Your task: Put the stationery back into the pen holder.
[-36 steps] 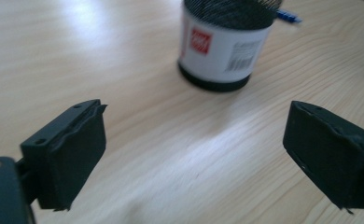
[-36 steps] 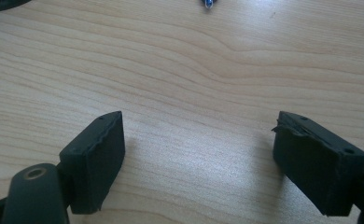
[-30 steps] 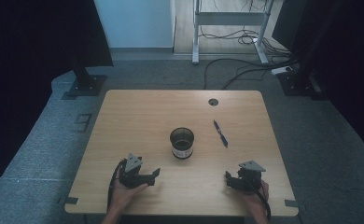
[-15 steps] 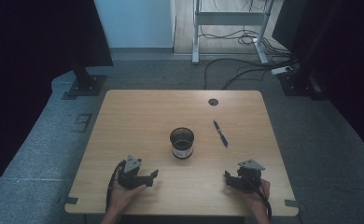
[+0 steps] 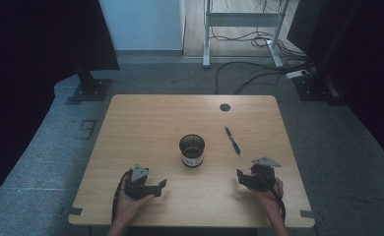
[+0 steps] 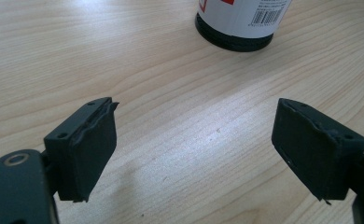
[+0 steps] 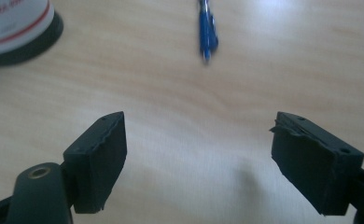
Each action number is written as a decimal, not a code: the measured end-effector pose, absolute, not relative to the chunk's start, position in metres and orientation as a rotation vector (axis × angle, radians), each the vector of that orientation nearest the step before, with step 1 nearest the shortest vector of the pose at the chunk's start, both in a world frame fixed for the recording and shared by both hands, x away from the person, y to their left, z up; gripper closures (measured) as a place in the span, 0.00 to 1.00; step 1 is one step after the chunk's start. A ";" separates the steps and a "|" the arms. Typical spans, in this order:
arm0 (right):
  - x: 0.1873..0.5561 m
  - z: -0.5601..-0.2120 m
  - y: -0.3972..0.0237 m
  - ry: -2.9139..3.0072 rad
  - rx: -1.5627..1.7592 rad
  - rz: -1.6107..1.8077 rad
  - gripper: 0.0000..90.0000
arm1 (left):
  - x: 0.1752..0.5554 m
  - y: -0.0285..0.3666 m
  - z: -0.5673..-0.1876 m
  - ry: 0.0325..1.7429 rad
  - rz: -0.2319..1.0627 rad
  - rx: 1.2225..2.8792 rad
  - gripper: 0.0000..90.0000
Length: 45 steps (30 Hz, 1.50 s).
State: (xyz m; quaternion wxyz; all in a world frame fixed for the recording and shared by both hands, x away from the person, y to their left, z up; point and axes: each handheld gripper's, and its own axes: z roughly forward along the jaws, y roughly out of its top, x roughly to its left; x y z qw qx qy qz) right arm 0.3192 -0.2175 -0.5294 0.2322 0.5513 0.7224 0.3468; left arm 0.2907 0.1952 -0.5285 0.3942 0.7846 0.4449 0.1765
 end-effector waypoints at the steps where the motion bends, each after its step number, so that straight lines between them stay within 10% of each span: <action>1: 0.323 -0.528 -0.215 1.984 1.511 0.951 0.20 | 0.291 0.195 -0.529 1.138 0.444 1.989 0.15; 45: 0.455 -0.526 -0.175 2.006 1.550 0.859 0.43 | 0.294 0.200 -0.526 1.122 0.268 1.972 0.16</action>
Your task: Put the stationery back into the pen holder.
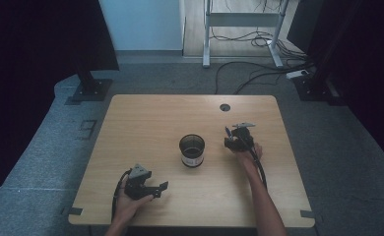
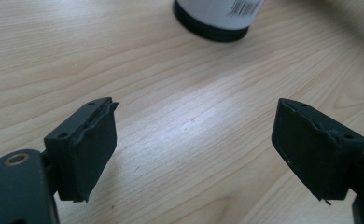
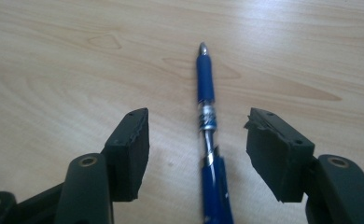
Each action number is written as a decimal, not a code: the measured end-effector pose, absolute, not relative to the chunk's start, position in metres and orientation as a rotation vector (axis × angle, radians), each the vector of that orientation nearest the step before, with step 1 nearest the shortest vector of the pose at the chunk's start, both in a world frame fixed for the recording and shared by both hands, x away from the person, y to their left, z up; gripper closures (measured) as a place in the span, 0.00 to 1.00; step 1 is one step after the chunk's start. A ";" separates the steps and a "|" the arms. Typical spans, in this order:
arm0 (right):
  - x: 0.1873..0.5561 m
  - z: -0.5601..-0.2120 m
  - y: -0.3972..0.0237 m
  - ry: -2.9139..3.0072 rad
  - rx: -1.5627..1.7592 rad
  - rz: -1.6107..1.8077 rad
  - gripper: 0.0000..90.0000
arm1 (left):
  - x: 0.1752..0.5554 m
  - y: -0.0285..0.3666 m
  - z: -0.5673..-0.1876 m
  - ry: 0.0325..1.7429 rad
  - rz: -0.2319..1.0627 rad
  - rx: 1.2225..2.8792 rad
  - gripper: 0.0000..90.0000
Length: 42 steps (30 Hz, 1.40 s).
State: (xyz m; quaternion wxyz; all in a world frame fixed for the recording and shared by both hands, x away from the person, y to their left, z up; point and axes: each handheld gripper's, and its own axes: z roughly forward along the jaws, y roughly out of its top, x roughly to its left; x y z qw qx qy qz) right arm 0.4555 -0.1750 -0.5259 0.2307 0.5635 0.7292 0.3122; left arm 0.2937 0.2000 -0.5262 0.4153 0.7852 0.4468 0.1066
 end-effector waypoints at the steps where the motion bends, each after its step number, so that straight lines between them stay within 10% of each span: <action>1: 0.458 -0.526 -0.176 2.002 1.551 0.862 0.44 | 0.294 0.201 -0.525 1.123 0.268 1.967 0.16; 23: 0.498 -0.542 -0.182 1.997 1.577 0.826 0.54 | 0.292 0.205 -0.521 1.118 0.306 1.936 0.16; 42: 0.499 -0.543 -0.183 2.000 1.595 0.894 0.87 | 0.293 0.204 -0.524 1.122 0.297 1.948 0.16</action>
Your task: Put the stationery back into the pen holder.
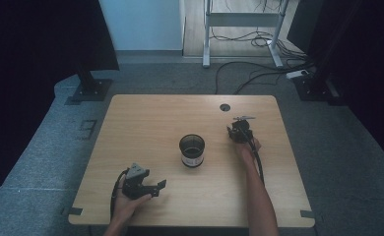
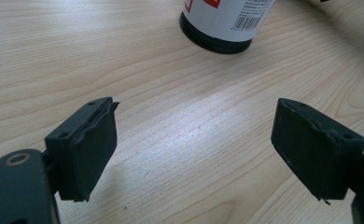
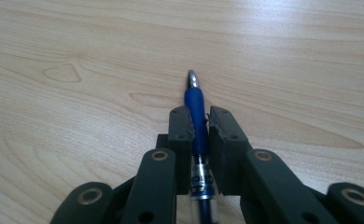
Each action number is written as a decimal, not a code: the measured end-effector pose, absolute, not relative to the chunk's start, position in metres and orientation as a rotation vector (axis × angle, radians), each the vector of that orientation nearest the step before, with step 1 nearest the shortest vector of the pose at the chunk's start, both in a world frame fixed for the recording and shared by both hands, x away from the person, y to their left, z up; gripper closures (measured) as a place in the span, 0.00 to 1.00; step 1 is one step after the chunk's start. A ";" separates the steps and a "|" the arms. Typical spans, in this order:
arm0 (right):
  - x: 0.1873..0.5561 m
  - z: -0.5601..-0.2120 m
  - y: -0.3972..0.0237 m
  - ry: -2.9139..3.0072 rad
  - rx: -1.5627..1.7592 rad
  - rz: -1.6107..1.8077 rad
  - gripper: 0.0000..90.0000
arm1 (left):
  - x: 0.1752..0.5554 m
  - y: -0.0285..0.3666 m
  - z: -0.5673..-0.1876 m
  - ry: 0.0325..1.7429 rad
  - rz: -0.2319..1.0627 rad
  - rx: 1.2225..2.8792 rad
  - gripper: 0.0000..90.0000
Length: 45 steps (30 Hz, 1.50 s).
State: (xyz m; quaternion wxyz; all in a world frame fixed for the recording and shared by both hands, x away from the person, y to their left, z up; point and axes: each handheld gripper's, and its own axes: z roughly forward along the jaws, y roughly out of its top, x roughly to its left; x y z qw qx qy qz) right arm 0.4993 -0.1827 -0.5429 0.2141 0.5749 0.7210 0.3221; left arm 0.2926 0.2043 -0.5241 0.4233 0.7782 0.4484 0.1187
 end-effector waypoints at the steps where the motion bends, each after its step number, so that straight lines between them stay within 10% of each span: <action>1: 0.499 -0.543 -0.182 2.002 1.596 0.888 0.87 | 0.293 0.205 -0.524 1.124 0.297 1.946 0.16; 45: 0.430 -0.429 -0.149 1.876 1.262 1.359 0.87 | 0.292 0.200 -0.528 1.119 0.277 1.966 0.17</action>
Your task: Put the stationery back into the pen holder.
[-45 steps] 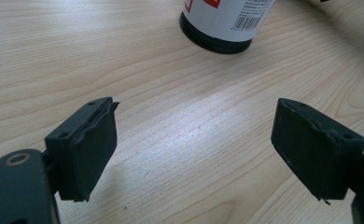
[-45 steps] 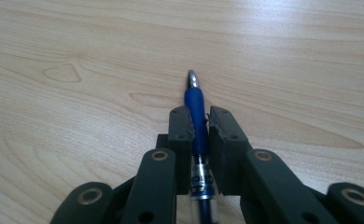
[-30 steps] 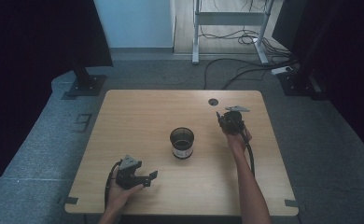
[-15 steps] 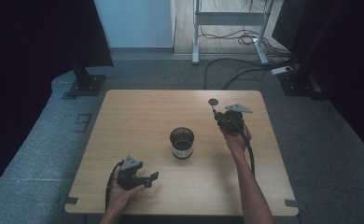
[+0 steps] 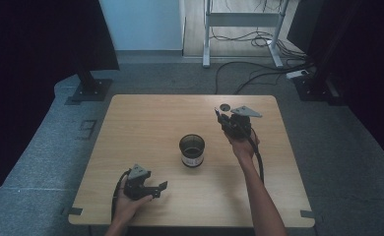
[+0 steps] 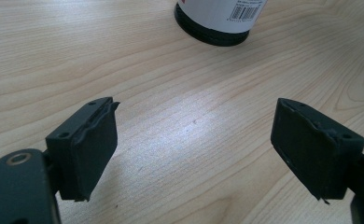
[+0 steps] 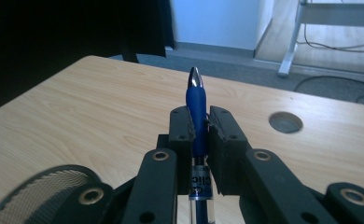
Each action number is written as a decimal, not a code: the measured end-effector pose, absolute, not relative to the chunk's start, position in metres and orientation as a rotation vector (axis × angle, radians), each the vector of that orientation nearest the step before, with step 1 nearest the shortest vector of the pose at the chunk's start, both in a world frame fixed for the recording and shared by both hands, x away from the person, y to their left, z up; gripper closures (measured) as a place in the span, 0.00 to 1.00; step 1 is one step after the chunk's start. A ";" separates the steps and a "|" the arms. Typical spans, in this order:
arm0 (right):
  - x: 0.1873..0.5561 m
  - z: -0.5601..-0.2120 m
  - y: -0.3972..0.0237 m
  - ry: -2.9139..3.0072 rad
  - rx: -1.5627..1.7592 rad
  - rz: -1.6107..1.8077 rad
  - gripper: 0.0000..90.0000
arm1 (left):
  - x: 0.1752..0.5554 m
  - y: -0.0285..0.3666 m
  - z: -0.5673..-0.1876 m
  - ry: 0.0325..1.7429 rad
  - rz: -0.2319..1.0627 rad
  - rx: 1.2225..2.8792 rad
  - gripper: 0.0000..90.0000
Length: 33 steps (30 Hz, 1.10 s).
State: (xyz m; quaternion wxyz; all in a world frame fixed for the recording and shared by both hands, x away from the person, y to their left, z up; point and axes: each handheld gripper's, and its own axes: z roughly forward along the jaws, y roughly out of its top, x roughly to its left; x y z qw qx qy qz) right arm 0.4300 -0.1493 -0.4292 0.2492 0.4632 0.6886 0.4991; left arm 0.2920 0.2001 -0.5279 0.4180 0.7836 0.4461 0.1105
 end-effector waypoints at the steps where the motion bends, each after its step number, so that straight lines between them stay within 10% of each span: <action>1: 0.429 -0.427 -0.147 1.875 1.251 1.363 0.87 | 0.292 0.200 -0.528 1.119 0.276 1.966 0.17; 33: 0.427 -0.406 -0.088 1.913 1.129 1.455 0.87 | 0.291 0.195 -0.530 1.096 0.255 1.992 0.17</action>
